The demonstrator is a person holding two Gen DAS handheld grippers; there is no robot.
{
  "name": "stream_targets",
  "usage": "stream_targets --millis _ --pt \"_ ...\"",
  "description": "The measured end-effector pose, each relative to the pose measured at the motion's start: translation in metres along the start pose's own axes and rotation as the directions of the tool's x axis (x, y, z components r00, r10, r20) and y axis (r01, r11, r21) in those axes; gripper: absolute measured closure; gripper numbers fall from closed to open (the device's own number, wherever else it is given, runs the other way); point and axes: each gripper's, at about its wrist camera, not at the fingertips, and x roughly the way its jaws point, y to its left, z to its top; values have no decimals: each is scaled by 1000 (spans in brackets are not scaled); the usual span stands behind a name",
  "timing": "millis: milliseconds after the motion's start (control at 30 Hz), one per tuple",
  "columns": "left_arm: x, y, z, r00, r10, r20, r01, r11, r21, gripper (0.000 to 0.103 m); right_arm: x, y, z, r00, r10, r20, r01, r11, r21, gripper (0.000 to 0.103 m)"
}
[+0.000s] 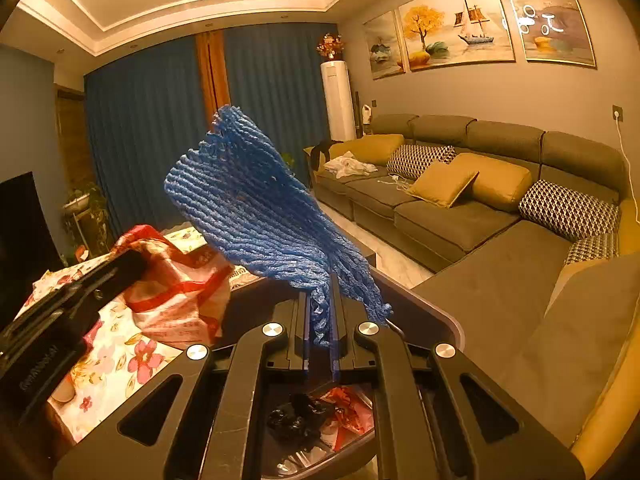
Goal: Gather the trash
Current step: 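Carry the red wrapper and blue mesh net over the grey bin, then open both tools to drop the wrapper and net into the bin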
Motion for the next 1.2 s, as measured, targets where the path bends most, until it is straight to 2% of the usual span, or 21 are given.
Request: stream_targets --millis 267,333,467,533,567,600,633,733,900,1100,1200 --pt "25 1 -8 998 -25 -50 24 1000 -11 93 13 -1 4 1000 -2 -20 3 1000 12 93" --pt "31 1 -10 997 -31 -64 30 999 -15 93 12 0 6 1000 -4 -18 4 1000 14 88" --pt "44 6 -14 993 -49 -104 46 999 -29 92 14 0 5 1000 -11 -17 11 1000 20 72" --pt "51 10 -18 988 -58 -141 52 998 -44 83 13 1 4 1000 -16 -19 17 1000 22 67" --pt "54 13 -19 987 -54 -155 46 998 -52 79 13 1 3 1000 -18 -19 18 999 26 60" --pt "56 16 -21 985 -54 -162 45 997 -62 67 13 0 4 1000 -18 -18 19 999 29 55" --pt "57 18 -23 985 -49 -163 39 997 -70 57 12 1 4 1000 -20 -17 20 999 32 55" --pt "52 26 -26 988 -18 -150 6 997 -82 43 9 1 4 1000 -26 -11 26 999 34 54" --pt "30 30 -27 992 59 -108 -64 997 -47 30 3 4 1 999 -32 -2 32 999 31 43" --pt "-2 40 -29 987 145 -76 -147 989 -29 24 -12 15 -4 999 -36 26 36 999 18 29" --pt "-22 49 -31 978 198 -60 -200 979 -36 21 -19 20 -7 999 -26 37 25 999 20 25"
